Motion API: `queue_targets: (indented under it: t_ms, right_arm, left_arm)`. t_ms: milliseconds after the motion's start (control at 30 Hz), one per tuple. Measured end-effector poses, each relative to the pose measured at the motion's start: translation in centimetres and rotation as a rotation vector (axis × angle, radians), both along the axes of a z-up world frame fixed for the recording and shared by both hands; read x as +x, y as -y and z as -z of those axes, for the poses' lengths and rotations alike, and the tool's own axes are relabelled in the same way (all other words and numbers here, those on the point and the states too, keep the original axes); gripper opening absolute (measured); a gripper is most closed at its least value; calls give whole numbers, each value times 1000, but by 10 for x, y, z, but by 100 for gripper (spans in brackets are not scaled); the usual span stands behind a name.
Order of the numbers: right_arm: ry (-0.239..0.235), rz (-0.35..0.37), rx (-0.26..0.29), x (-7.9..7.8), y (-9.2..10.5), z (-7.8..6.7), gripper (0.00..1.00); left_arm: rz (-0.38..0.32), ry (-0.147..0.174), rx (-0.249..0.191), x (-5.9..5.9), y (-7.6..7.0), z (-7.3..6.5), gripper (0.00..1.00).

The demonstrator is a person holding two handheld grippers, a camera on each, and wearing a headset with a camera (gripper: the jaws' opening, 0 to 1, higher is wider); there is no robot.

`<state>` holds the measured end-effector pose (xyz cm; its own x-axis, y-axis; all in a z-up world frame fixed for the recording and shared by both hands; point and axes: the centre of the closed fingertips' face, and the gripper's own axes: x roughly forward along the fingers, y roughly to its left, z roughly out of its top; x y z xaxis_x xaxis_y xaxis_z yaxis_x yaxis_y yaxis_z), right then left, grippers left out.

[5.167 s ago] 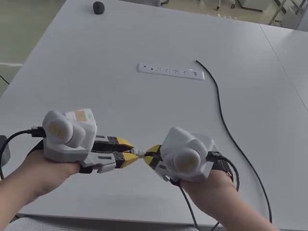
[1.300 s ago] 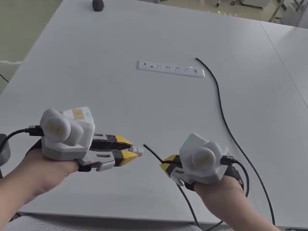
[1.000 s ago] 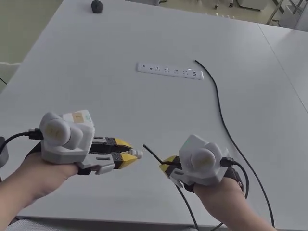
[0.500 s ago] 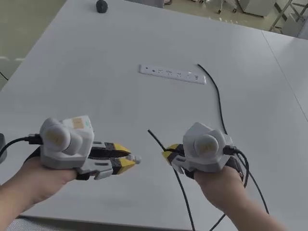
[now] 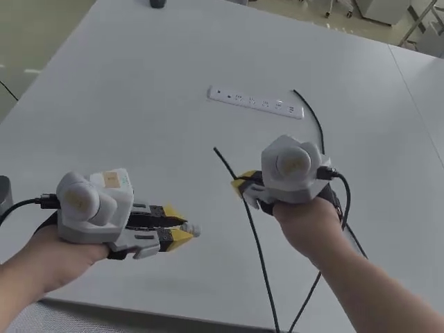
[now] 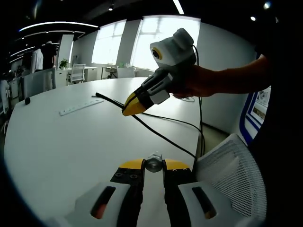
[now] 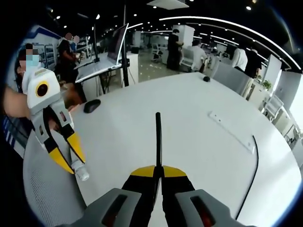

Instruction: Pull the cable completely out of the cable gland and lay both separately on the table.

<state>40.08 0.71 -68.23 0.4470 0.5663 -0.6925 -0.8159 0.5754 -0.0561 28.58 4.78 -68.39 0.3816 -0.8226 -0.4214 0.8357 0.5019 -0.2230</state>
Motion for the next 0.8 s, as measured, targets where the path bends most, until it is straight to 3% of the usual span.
queue_targets:
  t_ms: [267, 400, 633, 800]
  right_arm:
    - [21, 8, 16, 31, -27, -2, 0]
    - [39, 4, 16, 47, -45, 0, 0]
    - [47, -75, 14, 69, -84, 7, 0]
    - [74, -187, -40, 67, -114, 24, 0]
  left_arm:
    - [-9, -8, -12, 1, -7, 15, 16]
    - [-5, -28, -11, -1, -12, 27, 16]
    - [-16, -43, 5, -4, -24, 43, 16]
    - [-28, -68, 16, -4, -33, 62, 16]
